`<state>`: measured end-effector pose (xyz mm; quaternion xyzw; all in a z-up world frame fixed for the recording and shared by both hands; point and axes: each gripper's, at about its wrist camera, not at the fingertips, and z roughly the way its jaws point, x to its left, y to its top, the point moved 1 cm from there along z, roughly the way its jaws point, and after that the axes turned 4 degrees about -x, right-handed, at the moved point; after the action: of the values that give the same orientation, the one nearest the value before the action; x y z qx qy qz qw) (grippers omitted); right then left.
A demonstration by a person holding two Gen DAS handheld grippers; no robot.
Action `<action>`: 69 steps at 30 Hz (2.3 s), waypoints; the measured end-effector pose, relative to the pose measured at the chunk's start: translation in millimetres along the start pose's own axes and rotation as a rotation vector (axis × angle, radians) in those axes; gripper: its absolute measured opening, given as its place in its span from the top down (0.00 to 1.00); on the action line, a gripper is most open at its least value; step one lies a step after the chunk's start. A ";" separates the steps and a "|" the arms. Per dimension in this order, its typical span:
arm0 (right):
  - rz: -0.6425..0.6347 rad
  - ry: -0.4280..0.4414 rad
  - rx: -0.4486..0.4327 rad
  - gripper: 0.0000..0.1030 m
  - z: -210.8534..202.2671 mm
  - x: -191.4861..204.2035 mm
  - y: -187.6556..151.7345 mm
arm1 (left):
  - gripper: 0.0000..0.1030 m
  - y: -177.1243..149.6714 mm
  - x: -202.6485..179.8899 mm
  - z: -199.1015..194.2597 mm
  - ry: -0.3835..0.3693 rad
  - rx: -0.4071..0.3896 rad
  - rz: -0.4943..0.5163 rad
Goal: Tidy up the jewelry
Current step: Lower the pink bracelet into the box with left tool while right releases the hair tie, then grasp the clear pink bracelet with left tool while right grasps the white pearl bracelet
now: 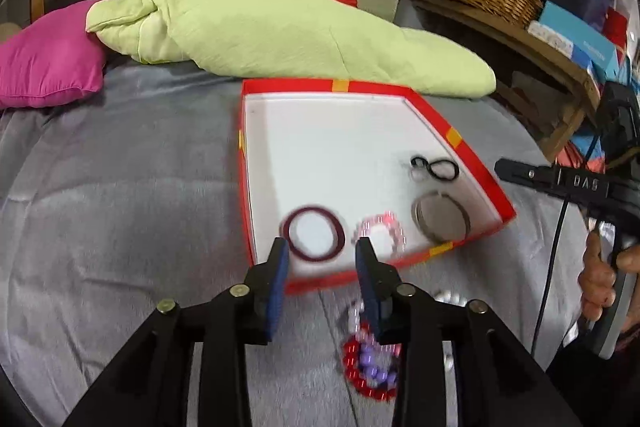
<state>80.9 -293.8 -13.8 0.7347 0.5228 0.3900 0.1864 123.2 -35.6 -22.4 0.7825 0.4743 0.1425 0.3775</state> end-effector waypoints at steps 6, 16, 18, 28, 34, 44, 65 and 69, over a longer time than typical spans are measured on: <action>-0.056 -0.014 0.015 0.93 -10.0 6.3 -16.0 | 0.63 -16.0 -3.1 -4.0 0.001 0.044 0.050; -0.168 0.052 0.195 0.91 5.4 38.5 -68.5 | 0.63 -24.5 4.4 9.7 -0.140 0.160 -0.057; -0.208 0.056 0.223 0.79 9.9 47.4 -79.6 | 0.62 -25.7 -1.0 9.5 -0.136 0.162 -0.032; -0.359 -0.100 0.181 0.57 18.4 57.3 -93.5 | 0.62 -35.3 -8.8 23.6 0.050 0.215 0.092; -0.249 -0.235 0.144 0.57 14.1 20.0 -75.9 | 0.62 -28.8 17.2 14.5 0.113 0.183 0.008; -0.159 -0.228 0.141 0.57 12.4 8.6 -65.4 | 0.62 -31.7 52.2 2.4 0.156 0.159 -0.080; -0.220 -0.253 0.141 0.67 16.0 14.7 -70.1 | 0.37 -43.5 -2.3 4.9 0.039 0.188 0.143; -0.219 -0.252 0.138 0.67 15.7 14.4 -71.1 | 0.67 -41.3 5.6 5.9 0.035 0.180 0.112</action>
<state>50.8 -251.2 -66.7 0.7274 0.5979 0.2354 0.2408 103.3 -22.6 -57.1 0.8358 0.4474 0.1340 0.2887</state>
